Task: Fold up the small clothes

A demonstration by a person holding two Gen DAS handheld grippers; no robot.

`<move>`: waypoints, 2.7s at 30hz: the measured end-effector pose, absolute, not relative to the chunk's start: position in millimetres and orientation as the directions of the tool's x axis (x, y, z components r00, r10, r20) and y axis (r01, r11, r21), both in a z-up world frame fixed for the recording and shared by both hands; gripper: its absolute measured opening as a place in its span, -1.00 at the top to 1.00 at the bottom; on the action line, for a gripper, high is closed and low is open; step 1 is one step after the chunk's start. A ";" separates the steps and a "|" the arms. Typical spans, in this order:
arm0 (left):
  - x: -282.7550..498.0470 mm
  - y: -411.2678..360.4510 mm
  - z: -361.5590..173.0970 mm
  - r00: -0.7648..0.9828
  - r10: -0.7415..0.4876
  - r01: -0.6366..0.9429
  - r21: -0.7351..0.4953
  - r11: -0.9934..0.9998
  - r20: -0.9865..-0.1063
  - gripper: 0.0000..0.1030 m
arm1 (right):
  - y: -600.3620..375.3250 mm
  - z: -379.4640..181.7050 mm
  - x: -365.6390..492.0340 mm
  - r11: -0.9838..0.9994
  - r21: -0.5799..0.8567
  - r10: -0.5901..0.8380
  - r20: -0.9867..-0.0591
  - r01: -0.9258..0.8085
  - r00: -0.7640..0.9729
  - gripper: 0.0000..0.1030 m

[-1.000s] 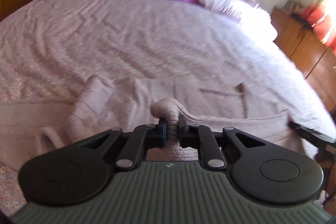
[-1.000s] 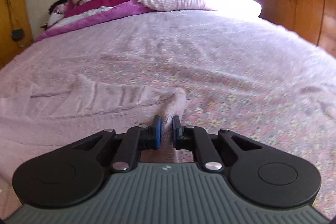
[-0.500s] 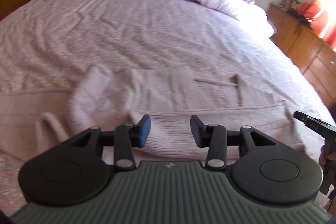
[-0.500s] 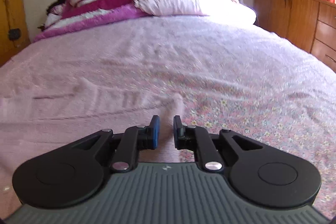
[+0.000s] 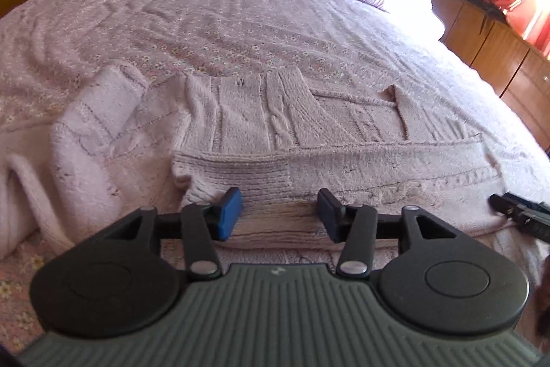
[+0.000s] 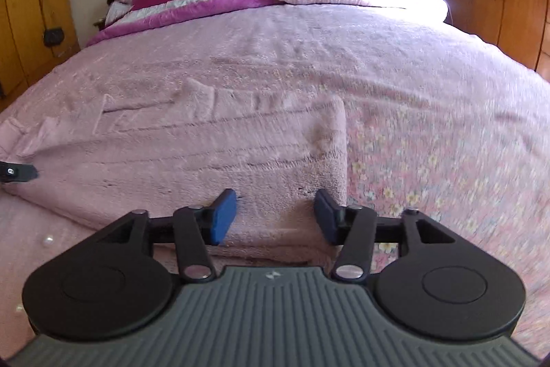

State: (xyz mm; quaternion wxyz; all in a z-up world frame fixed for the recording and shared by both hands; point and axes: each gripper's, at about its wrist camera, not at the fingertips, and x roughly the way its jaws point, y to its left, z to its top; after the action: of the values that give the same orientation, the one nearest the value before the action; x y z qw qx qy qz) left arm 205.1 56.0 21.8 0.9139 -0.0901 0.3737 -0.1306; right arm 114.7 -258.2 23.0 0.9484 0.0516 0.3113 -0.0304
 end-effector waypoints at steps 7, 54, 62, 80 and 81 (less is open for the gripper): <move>191.9 58.4 34.9 0.663 -0.348 0.179 -0.311 0.933 -0.663 -0.38 | -256.0 27.4 113.2 0.984 0.059 -0.101 -0.583 0.167 0.806 -0.61; 157.7 277.7 12.8 0.795 -0.065 -0.320 -0.507 0.800 -0.604 -0.71 | -169.4 11.8 -22.0 0.991 0.082 -0.038 -0.605 0.109 0.795 -1.00; 170.1 281.9 6.5 0.826 -0.046 -0.299 -0.505 0.809 -0.562 -0.55 | -169.8 7.2 -22.0 0.990 0.088 -0.040 -0.594 0.114 0.804 -1.00; 127.7 277.8 70.8 0.881 0.030 -0.247 -0.404 0.881 -0.473 0.83 | -173.9 11.0 -24.0 0.985 0.129 -0.018 -0.587 0.116 0.810 -1.00; 124.7 277.1 78.7 0.889 0.038 -0.244 -0.402 0.882 -0.457 0.83 | -174.9 12.6 -24.2 0.984 0.139 -0.011 -0.587 0.114 0.809 -1.00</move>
State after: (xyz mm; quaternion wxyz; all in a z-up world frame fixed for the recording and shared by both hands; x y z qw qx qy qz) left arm 124.7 277.1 78.7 0.9440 -0.2308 0.2238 0.0747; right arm -24.2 -174.9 12.6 0.9474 0.0841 0.3071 -0.0331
